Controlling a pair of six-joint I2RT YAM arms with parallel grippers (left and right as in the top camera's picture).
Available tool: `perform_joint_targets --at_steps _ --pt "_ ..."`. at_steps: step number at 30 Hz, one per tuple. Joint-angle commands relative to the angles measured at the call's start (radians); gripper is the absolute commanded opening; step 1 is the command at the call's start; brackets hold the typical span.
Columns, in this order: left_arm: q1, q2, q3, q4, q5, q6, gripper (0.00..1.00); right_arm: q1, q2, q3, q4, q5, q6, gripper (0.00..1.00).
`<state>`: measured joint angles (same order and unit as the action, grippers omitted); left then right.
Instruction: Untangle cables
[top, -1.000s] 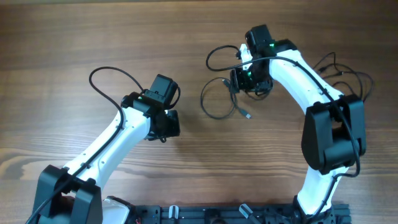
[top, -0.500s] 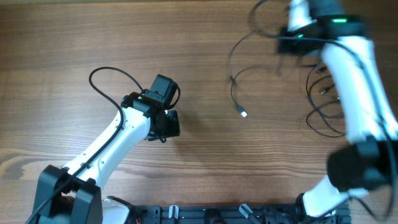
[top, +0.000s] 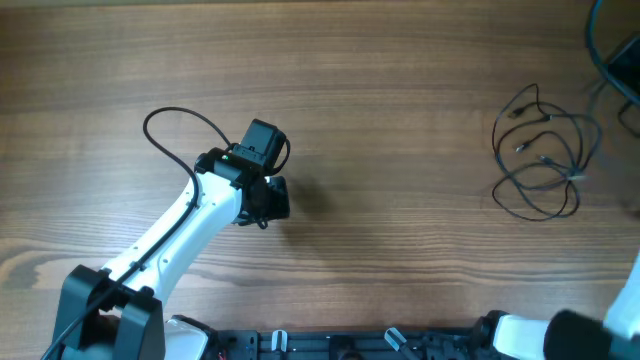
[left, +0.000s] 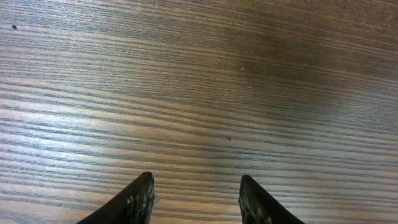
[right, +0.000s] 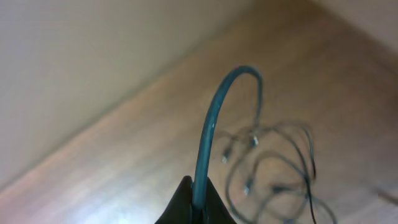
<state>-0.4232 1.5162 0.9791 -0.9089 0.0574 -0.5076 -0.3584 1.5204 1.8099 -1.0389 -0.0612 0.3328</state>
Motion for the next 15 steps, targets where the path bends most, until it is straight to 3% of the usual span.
perform_joint_targets --at_steps 1,3,6,7,8,12,13,15 --pt "0.005 -0.014 0.001 0.002 0.005 -0.01 0.46 -0.003 0.086 -0.031 -0.026 0.028 0.008 0.06" --pt "0.005 -0.014 0.001 0.0 0.005 -0.01 0.46 -0.003 0.13 -0.032 -0.044 0.032 0.008 0.25" --pt "0.005 -0.014 0.001 -0.002 0.005 -0.01 0.46 -0.005 0.154 -0.032 -0.05 0.053 0.008 0.43" --pt "0.005 -0.014 0.001 -0.002 0.005 -0.01 0.46 -0.006 0.154 -0.032 -0.051 0.067 0.009 0.44" --pt "0.005 -0.014 0.001 -0.001 0.005 -0.01 0.46 -0.013 0.154 -0.032 -0.051 0.072 0.008 0.55" --pt "0.005 -0.014 0.001 0.002 0.005 -0.01 0.47 -0.017 0.154 -0.032 -0.084 0.072 0.009 0.58" --pt "0.005 -0.014 0.001 0.002 0.005 -0.01 0.47 -0.017 0.154 -0.032 -0.096 0.062 0.01 0.64" --pt "0.005 -0.014 0.001 0.006 0.005 -0.011 0.48 -0.015 0.163 -0.033 -0.138 -0.031 0.008 0.91"
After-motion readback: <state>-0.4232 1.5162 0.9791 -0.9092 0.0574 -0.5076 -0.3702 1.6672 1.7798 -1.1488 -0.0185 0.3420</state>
